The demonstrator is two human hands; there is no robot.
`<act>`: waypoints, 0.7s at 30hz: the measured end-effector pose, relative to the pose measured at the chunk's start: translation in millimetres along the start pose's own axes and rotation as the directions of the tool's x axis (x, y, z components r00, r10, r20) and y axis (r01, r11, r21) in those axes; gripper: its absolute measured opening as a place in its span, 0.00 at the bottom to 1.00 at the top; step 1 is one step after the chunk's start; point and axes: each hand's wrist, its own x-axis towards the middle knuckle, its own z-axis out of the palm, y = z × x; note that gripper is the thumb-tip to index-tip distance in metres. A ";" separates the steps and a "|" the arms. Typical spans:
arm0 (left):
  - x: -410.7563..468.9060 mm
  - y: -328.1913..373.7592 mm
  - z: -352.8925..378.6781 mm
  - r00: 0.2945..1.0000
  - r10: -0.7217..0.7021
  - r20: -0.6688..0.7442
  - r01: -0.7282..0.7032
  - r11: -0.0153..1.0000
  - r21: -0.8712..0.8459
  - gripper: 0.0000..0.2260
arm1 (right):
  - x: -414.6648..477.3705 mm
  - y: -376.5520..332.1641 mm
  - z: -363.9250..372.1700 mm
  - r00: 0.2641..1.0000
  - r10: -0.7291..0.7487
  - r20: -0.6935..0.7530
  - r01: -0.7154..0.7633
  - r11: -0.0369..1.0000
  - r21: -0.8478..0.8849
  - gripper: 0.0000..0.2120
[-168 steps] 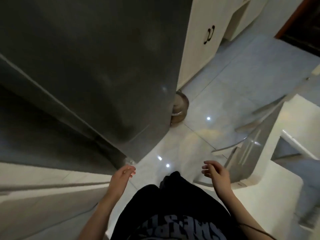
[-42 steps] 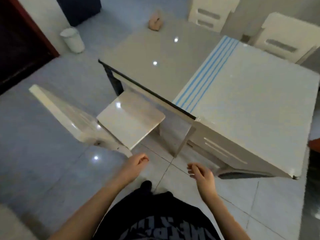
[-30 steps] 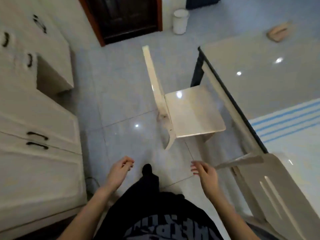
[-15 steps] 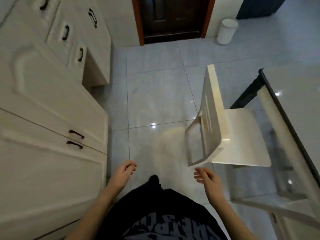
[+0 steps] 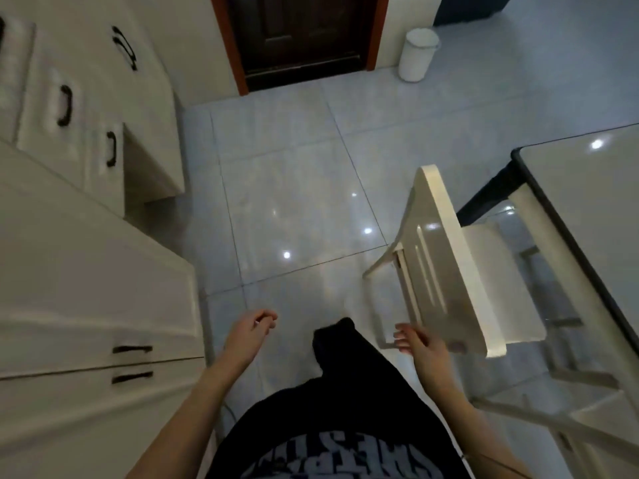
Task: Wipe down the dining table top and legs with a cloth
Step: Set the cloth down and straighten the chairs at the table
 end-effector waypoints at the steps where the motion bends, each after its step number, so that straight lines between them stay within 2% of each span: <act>1: 10.1 3.9 -1.8 1.000 -0.021 -0.005 0.021 1.000 -0.002 0.11 | 12.6 -7.4 7.2 1.000 0.003 -0.002 -0.003 1.000 0.006 0.10; 7: 64.5 33.2 -24.3 0.998 -0.065 -0.020 0.065 0.998 0.006 0.10 | 87.7 -67.8 42.2 0.998 -0.050 0.025 0.050 0.999 0.010 0.11; 12: 122.9 77.0 -44.7 1.000 -0.024 0.011 0.024 0.999 0.029 0.11 | 132.1 -118.9 54.4 0.995 -0.101 0.023 0.100 0.994 0.039 0.12; 16: 175.3 121.4 -53.2 0.995 0.002 0.098 -0.011 0.995 0.097 0.09 | 146.5 -147.6 55.3 0.990 -0.118 -0.074 0.124 0.988 0.087 0.12; 21: 240.2 200.4 -33.7 0.935 0.130 0.329 -0.193 0.966 0.169 0.08 | 147.1 -163.8 53.5 0.959 -0.082 -0.272 0.122 0.983 0.134 0.14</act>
